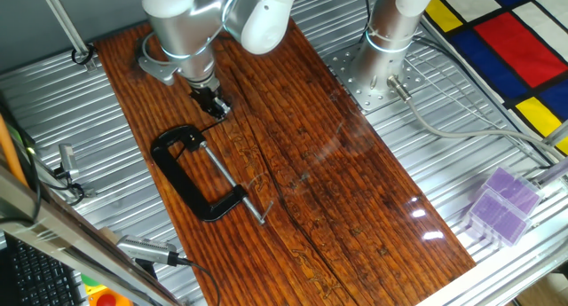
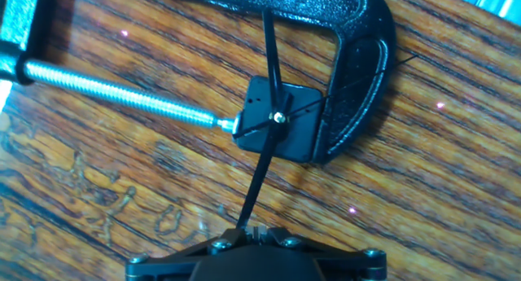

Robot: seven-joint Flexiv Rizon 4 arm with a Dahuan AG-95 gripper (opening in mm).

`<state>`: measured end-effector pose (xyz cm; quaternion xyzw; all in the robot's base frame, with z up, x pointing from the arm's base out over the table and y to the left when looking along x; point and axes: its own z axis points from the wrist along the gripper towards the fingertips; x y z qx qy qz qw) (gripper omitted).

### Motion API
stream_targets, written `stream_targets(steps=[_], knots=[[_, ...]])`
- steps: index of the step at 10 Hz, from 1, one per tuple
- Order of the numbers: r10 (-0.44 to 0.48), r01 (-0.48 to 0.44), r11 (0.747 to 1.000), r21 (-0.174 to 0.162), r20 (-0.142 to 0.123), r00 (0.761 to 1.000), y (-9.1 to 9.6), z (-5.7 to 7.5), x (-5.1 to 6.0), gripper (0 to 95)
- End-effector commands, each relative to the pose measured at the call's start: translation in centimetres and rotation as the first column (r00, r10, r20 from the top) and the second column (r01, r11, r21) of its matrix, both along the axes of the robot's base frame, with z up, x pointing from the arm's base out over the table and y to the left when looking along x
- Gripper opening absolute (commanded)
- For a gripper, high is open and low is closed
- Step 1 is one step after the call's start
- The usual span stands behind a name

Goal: Turn the hands of a clock

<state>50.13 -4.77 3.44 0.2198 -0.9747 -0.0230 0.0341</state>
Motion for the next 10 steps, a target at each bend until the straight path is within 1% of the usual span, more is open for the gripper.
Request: stream_targets(steps=[1,6,7,10], knots=[[-0.019,0.019,1.000,0.017,-0.002,1.000,0.4,0.2,-0.1,0.0],[-0.048,0.048,0.998,0.029,-0.002,0.999,1.5,0.1,-0.1,0.0],[-0.058,0.058,0.998,0.038,-0.002,0.998,1.9,0.0,0.0,0.0],[-0.083,0.083,0.996,0.045,0.005,0.997,3.4,-0.5,0.3,0.0]])
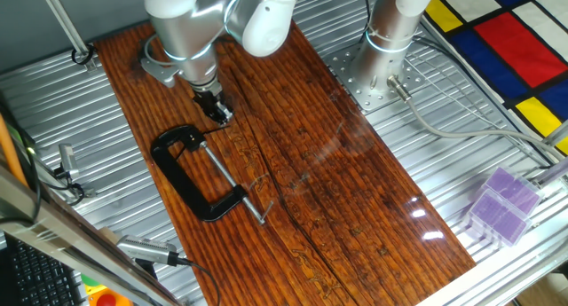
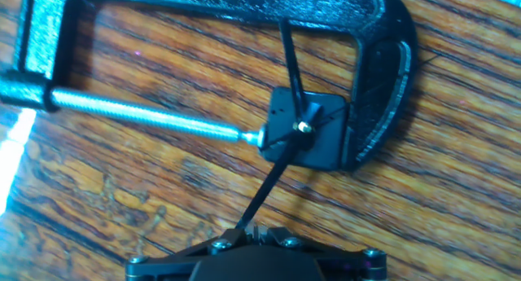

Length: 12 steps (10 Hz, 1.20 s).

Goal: Turn the hands of a clock

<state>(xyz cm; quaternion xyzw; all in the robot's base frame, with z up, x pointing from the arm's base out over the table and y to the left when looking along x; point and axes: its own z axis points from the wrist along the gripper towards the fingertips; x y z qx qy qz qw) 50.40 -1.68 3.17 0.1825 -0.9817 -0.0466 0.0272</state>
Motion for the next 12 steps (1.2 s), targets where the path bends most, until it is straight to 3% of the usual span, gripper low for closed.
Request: stream_targets(steps=[1,12], knots=[[-0.008,0.008,1.000,-0.001,0.007,1.000,0.6,-0.3,0.1,0.0],[-0.023,0.023,1.000,0.008,0.020,1.000,2.2,0.3,2.1,0.0]])
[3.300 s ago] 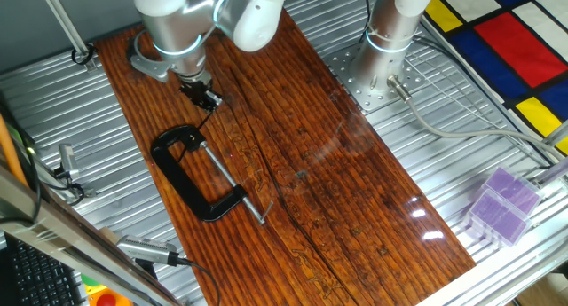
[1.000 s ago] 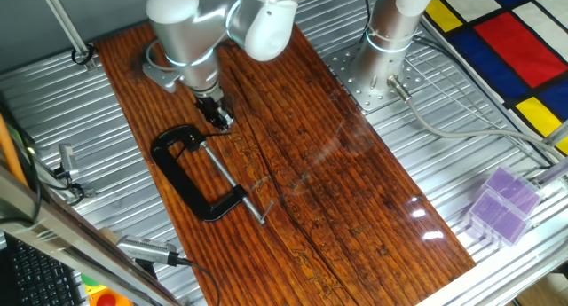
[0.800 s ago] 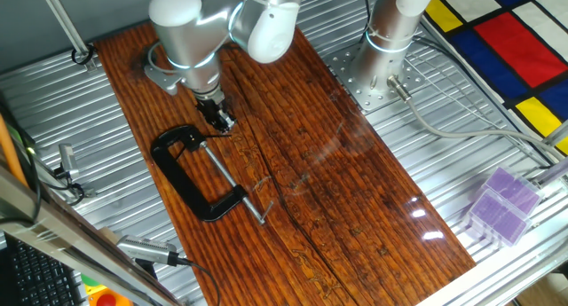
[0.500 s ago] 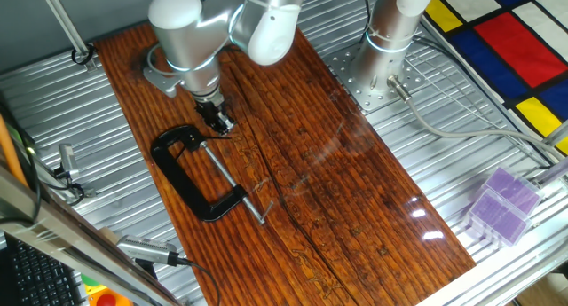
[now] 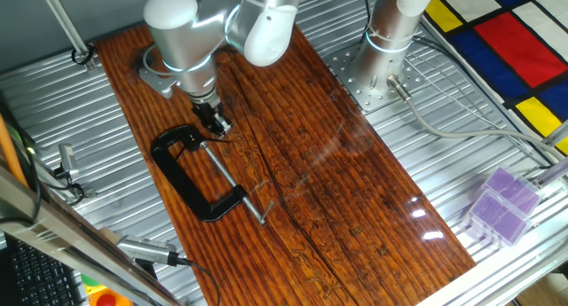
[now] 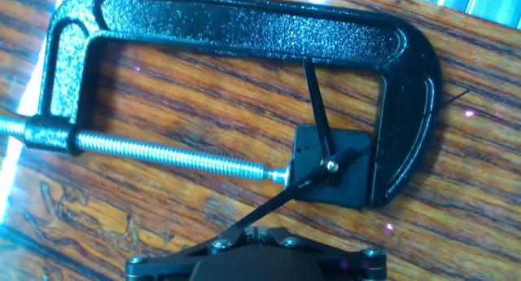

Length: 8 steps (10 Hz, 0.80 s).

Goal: Turn the hands of a clock

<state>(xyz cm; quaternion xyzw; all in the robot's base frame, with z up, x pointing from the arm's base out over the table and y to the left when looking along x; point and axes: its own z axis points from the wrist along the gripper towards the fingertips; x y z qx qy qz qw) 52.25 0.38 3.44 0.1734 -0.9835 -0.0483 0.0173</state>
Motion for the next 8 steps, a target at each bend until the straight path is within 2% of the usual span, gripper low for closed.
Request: stream_targets(steps=[1,4,8], knots=[[-0.006,0.006,1.000,0.002,0.002,1.000,0.2,0.0,0.3,0.0],[-0.016,0.016,1.000,0.001,0.004,1.000,0.7,-0.1,0.7,0.0],[-0.022,0.022,1.000,-0.001,0.008,1.000,1.1,0.1,2.0,0.0]])
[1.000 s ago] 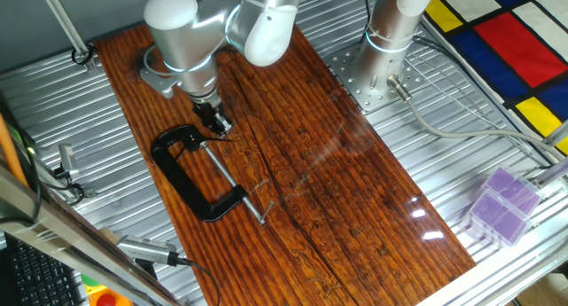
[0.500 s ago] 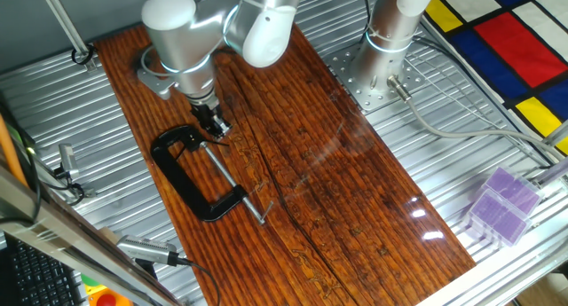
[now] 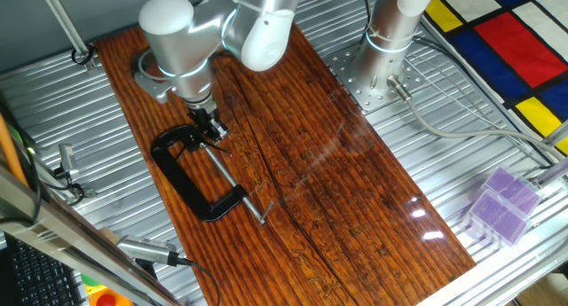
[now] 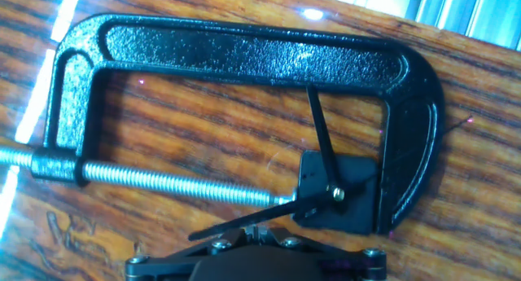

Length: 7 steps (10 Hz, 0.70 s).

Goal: Turn the hands of a clock

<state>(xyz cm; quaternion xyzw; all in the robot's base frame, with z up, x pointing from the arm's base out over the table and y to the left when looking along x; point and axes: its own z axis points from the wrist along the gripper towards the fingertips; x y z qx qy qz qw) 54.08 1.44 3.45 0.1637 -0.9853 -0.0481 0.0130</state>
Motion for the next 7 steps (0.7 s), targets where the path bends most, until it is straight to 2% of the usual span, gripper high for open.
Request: stream_targets(steps=[1,7], knots=[[-0.002,0.002,1.000,-0.002,0.000,1.000,0.10,0.12,0.38,0.0],[-0.006,0.006,1.000,-0.001,0.008,1.000,0.37,0.07,1.18,0.0]])
